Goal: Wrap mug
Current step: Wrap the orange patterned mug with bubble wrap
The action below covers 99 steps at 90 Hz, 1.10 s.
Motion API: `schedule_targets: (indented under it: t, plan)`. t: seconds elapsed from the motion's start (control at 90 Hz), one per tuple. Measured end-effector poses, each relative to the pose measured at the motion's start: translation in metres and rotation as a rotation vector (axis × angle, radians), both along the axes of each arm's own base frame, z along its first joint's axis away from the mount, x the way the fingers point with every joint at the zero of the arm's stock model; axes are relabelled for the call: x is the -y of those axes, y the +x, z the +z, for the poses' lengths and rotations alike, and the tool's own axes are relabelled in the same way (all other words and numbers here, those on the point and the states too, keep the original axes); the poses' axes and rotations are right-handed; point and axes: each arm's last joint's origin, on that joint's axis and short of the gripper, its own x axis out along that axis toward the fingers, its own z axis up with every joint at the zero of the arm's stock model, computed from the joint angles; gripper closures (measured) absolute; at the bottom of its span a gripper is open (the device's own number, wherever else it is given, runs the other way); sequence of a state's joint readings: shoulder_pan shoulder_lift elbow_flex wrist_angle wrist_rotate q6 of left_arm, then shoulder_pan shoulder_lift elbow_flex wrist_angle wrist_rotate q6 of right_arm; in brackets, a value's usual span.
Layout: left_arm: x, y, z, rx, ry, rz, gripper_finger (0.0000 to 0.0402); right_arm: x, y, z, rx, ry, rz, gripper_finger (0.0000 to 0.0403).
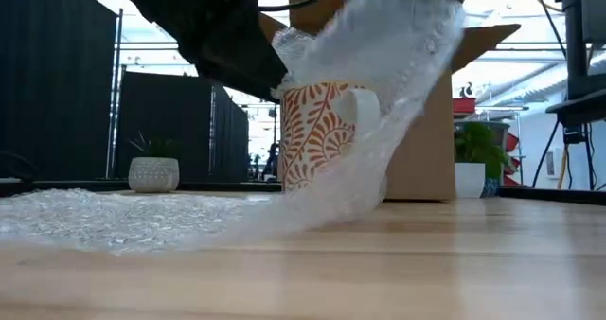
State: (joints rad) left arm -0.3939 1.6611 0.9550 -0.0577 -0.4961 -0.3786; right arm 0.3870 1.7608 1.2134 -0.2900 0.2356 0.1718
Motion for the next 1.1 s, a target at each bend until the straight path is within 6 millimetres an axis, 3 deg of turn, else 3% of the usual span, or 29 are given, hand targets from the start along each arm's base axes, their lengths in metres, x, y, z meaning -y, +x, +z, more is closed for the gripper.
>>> schedule_targets:
  t: [0.233, 0.456, 0.878, 1.1]
  plan:
    - [0.000, 0.001, 0.000, 0.004, -0.004, 0.000, 0.0180, -0.001, 0.022, -0.025, -0.148, -0.089, 0.019, 0.0148]
    - [0.000, 0.001, 0.001, 0.012, -0.008, 0.000, 0.0180, -0.002, 0.028, -0.050, -0.210, -0.112, 0.027, 0.0151]
    - [0.000, 0.007, 0.019, 0.065, -0.018, -0.021, 0.0180, -0.003, 0.032, -0.053, -0.192, -0.044, 0.032, 0.0151]
    - [-0.007, 0.017, -0.005, 0.012, -0.016, 0.005, 0.0180, -0.003, 0.032, -0.054, -0.190, -0.041, 0.029, 0.0152]
